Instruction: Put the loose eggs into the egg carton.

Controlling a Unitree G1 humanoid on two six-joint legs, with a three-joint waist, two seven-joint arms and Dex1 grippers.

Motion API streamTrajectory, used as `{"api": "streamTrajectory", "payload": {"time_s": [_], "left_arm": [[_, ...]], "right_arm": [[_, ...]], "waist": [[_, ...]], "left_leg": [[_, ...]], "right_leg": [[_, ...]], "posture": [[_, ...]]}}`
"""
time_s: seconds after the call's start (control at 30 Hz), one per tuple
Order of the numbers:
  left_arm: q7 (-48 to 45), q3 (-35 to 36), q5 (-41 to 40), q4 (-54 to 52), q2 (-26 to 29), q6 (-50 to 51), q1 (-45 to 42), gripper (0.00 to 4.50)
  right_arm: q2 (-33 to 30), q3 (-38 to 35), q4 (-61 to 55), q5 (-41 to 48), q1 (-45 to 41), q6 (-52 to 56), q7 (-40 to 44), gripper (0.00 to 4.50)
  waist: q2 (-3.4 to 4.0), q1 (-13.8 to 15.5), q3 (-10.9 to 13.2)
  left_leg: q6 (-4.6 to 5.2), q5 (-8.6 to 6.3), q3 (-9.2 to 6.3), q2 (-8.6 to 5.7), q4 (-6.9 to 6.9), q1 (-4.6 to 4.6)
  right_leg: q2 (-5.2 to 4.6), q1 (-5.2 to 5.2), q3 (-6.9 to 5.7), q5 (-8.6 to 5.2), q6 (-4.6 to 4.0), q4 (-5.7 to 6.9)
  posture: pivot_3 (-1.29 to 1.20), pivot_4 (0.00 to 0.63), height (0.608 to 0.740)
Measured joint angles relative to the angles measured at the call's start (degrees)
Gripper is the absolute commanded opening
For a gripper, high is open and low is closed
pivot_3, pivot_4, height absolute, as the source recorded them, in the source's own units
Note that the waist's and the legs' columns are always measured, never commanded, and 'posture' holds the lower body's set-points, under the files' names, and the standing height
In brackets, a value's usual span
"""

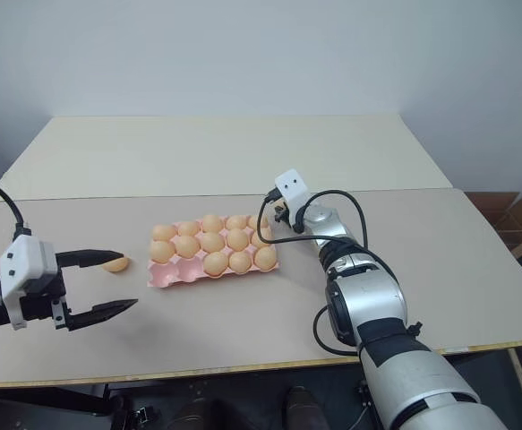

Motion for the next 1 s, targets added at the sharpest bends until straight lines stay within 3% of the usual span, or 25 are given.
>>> {"api": "streamTrajectory", "payload": {"time_s": [0.47,0.6,0.7,0.83,1.0], "left_arm": [[-0.1,0.3,0.0,0.0,0.0,0.0,-0.3,4.50],[-0.1,0.5,-0.2,0.0,0.0,0.0,-0.1,4.50],[-0.2,1.7,-0.4,-0.1,-0.1,0.0,0.8,4.50],[-0.8,3.7,-0.3,0.5,-0.3,0.0,3.1,4.50],[-1.2,5.6,0.1,1.8,-0.3,-0.2,4.8,4.50]], "right_arm": [[-1.0,0.6,-0.6,-0.9,0.0,-3.3,0.1,1.52],[-2.9,1.4,-5.8,0.0,0.0,-6.9,7.1,1.52],[-4.4,2.5,-17.6,2.5,2.4,-7.6,17.8,1.52],[-7.4,7.7,-44.7,7.5,14.7,-1.7,33.8,1.52],[-7.7,14.3,-66.7,9.3,22.8,13.0,38.2,1.52]], "waist": [[0.00,0.0,0.0],[0.01,-0.1,0.0],[0.02,0.0,0.0],[0.02,0.4,0.0],[0.03,0.5,0.0]], "left_leg": [[0.00,0.00,0.00,-0.01,0.00,-0.01],[0.00,0.00,0.00,0.00,-0.01,0.00],[0.00,0.00,-0.03,0.04,-0.05,0.02],[-0.02,-0.01,-0.10,0.03,-0.15,0.00],[-0.07,0.02,-0.01,0.04,-0.09,0.04]], "right_leg": [[0.00,0.00,0.00,0.00,0.00,-0.01],[0.01,-0.01,0.01,0.00,0.01,-0.01],[0.06,0.00,-0.01,-0.02,0.01,0.00],[0.01,0.01,-0.12,-0.09,0.01,0.00],[-0.02,-0.05,-0.12,-0.13,-0.07,0.04]], "posture": [[0.00,0.150,0.740],[0.00,0.150,0.740],[0.00,0.150,0.740],[0.00,0.150,0.740],[0.00,0.150,0.740]]}}
